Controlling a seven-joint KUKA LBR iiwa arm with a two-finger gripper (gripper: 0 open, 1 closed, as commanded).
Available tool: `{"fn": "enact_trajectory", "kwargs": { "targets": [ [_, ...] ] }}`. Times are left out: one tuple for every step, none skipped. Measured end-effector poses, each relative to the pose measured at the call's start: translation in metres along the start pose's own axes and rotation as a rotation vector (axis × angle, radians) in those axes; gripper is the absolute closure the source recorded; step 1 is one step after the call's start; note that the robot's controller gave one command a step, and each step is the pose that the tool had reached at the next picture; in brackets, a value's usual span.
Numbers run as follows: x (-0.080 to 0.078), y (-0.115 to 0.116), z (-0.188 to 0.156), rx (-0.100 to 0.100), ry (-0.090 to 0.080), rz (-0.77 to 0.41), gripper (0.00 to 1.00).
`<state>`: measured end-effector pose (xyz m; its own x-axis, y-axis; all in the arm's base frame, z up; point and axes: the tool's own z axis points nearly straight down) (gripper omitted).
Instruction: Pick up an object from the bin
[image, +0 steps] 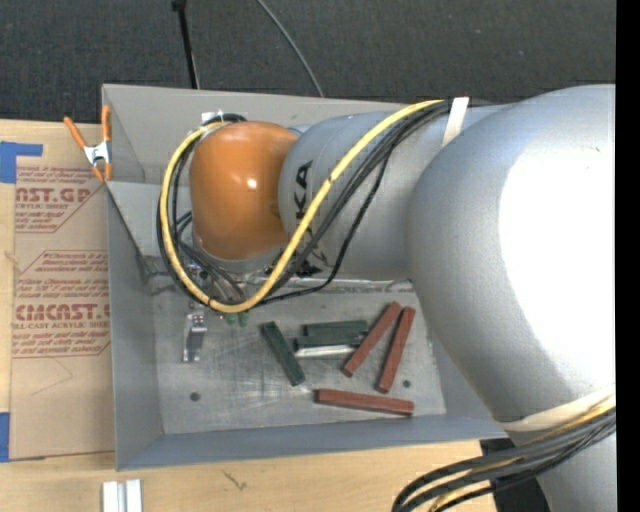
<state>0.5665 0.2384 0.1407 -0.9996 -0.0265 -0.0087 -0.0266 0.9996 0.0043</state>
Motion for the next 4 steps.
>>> {"fn": "enact_trajectory", "kwargs": {
  "targets": [
    [-0.005,-0.001,0.064,0.004,0.009,-0.126,0.0],
    [-0.021,-0.015,0.054,0.003,0.007,-0.201,0.0],
    [-0.022,-0.017,0.053,0.003,0.006,-0.2,0.0],
    [-0.014,-0.023,0.051,0.002,0.008,-0.325,0.0]
  ]
}}
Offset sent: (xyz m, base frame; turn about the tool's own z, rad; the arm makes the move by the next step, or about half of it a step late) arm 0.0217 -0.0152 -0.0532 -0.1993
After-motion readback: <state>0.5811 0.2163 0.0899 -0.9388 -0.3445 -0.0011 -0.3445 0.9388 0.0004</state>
